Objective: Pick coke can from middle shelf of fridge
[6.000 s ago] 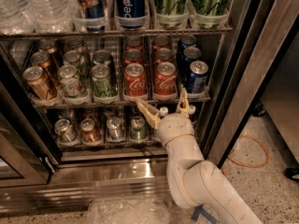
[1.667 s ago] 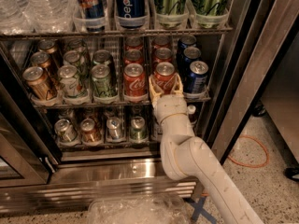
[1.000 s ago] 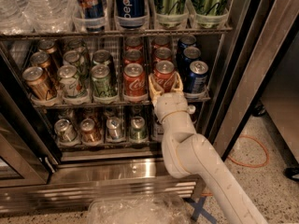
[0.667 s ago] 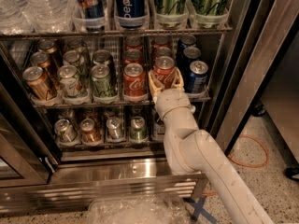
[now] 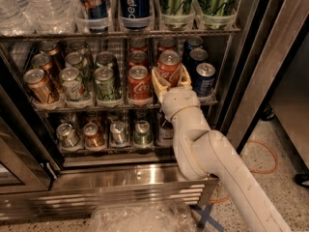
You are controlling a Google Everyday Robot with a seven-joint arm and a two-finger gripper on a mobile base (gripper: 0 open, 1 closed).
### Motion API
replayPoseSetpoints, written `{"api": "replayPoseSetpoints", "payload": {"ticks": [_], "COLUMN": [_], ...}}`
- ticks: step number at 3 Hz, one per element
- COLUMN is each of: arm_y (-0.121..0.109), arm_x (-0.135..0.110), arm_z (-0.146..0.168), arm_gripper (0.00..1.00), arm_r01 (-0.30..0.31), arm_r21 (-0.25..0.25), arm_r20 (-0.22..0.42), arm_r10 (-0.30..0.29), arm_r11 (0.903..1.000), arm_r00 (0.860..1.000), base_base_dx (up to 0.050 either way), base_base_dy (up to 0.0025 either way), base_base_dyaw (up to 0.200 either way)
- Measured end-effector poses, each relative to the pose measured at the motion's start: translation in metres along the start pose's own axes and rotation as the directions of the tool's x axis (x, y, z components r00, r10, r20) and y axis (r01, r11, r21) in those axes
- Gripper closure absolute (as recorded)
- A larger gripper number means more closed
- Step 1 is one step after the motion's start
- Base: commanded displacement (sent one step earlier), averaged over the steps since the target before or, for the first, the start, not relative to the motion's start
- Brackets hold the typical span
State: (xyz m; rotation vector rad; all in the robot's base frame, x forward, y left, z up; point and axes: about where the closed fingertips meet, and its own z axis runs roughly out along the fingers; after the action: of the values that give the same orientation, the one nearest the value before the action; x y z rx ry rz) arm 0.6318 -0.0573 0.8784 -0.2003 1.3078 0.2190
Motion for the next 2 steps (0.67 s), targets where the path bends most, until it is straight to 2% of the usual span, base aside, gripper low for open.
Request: {"api": "replayPoseSetpoints", "payload": {"ticks": [2], "arm_y": [0.010], "arm_x": [-0.024], "arm_z": [-0.020], "arm_gripper": [1.00], "arm_r01": [0.004], "arm_r21": [-0.097], "arm_r20": [0.014], "arm_r10": [-0.003], "arm_r11": [0.9953], "arm_r00": [1.000], "base_base_dx": [0.000], "base_base_dy": [0.00000], "base_base_dyaw": [0.000]}}
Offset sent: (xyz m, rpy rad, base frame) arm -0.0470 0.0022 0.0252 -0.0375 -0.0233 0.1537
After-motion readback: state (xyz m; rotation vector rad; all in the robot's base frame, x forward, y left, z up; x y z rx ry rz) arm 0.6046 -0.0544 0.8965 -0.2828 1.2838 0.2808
